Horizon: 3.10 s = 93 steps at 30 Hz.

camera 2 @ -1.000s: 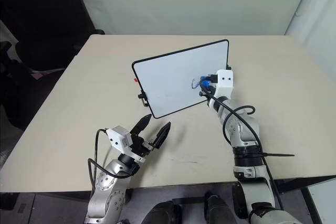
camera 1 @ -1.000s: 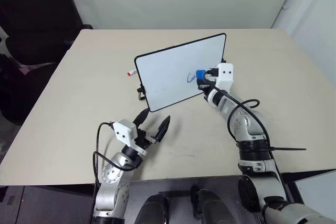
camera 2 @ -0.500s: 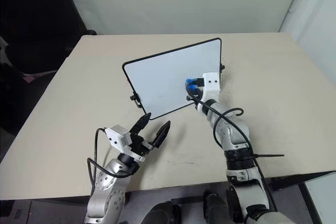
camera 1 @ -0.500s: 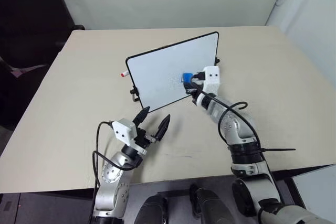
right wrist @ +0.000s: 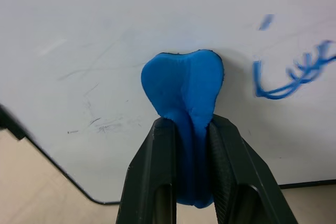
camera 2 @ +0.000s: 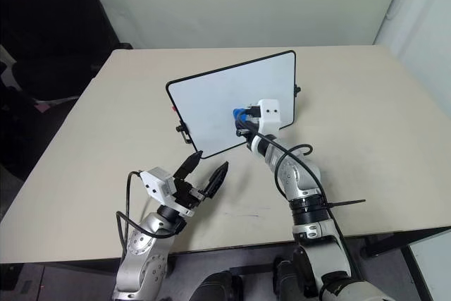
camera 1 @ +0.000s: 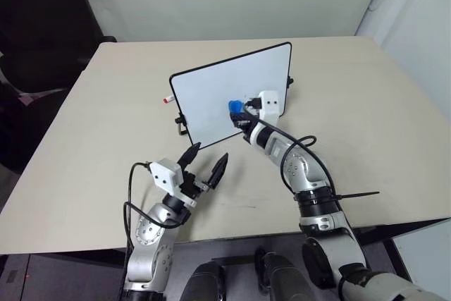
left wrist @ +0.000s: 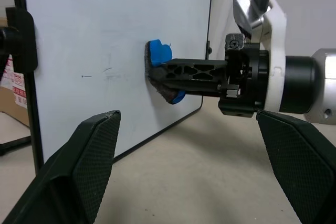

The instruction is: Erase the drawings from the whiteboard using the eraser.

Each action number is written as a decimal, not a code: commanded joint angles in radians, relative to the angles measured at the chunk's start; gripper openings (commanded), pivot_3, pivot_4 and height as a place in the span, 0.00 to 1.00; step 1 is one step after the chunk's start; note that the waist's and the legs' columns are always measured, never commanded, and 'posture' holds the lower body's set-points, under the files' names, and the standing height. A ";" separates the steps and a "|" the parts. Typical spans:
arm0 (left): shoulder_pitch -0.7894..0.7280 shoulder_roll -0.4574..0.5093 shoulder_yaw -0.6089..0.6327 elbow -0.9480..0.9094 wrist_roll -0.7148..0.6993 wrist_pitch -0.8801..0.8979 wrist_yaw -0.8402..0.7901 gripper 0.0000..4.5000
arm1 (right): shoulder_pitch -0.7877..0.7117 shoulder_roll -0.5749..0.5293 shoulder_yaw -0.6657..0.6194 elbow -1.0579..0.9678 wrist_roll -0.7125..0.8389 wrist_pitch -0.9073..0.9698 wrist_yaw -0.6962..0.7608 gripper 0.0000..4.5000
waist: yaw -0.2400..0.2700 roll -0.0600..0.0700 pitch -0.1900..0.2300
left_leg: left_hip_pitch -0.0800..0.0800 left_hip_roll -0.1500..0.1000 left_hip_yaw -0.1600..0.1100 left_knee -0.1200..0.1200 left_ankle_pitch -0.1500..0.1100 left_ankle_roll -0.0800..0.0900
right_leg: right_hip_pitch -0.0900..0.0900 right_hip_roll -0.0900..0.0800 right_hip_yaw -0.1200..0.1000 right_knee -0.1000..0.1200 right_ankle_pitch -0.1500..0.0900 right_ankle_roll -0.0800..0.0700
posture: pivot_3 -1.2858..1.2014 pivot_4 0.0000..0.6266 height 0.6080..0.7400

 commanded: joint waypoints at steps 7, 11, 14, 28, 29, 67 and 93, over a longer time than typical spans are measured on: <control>-0.023 0.010 0.018 -0.028 -0.014 -0.003 -0.006 1.00 | -0.059 -0.016 -0.105 0.091 0.014 -0.084 -0.051 0.10 | 0.000 0.000 0.000 | 0.000 -0.001 -0.001 0.000 -0.001 -0.006 | 0.000 0.000 0.000 0.000 0.000 0.000 | 0.52 0.24 1.00; -0.027 0.010 0.024 -0.027 -0.017 -0.003 -0.006 1.00 | -0.074 -0.018 -0.121 0.148 0.002 -0.115 -0.066 0.10 | -0.001 0.000 0.000 | 0.000 0.000 -0.001 0.000 0.002 -0.001 | -0.001 0.000 0.000 0.000 0.000 0.000 | 0.52 0.24 1.00; -0.028 0.011 0.028 -0.027 -0.016 -0.005 -0.005 1.00 | -0.088 -0.019 -0.138 0.194 0.001 -0.137 -0.089 0.10 | -0.002 0.000 0.000 | 0.000 -0.001 -0.001 0.000 0.002 -0.001 | -0.001 0.000 0.000 0.000 0.000 0.000 | 0.52 0.24 1.00; -0.009 0.013 0.040 -0.057 -0.022 0.004 -0.001 1.00 | -0.103 -0.005 -0.095 0.231 -0.010 -0.165 -0.074 0.10 | -0.005 0.000 0.000 | 0.001 -0.001 0.000 0.000 -0.003 -0.009 | -0.003 0.000 0.000 -0.001 0.000 0.000 | 0.52 0.24 1.00; -0.009 0.013 0.040 -0.058 -0.022 0.005 -0.001 1.00 | -0.097 0.001 -0.075 0.202 -0.008 -0.151 -0.054 0.10 | -0.007 0.000 0.000 | 0.001 -0.001 0.000 0.000 -0.002 -0.008 | -0.003 0.000 0.000 -0.001 0.000 0.000 | 0.52 0.24 1.00; -0.036 0.005 0.028 -0.022 -0.011 0.007 -0.027 1.00 | -0.137 -0.013 -0.061 0.208 -0.039 -0.061 -0.110 0.10 | -0.008 -0.002 0.001 | -0.002 0.000 0.000 0.000 0.003 -0.001 | -0.006 0.002 -0.001 -0.010 0.008 -0.004 | 0.52 0.24 1.00; -0.036 0.010 0.043 -0.027 -0.022 0.009 -0.028 1.00 | -0.145 0.010 -0.009 0.181 -0.060 -0.020 -0.066 0.10 | -0.018 -0.002 0.001 | -0.001 0.004 0.000 -0.002 -0.002 -0.007 | -0.011 0.005 -0.004 -0.008 0.013 -0.008 | 0.52 0.24 1.00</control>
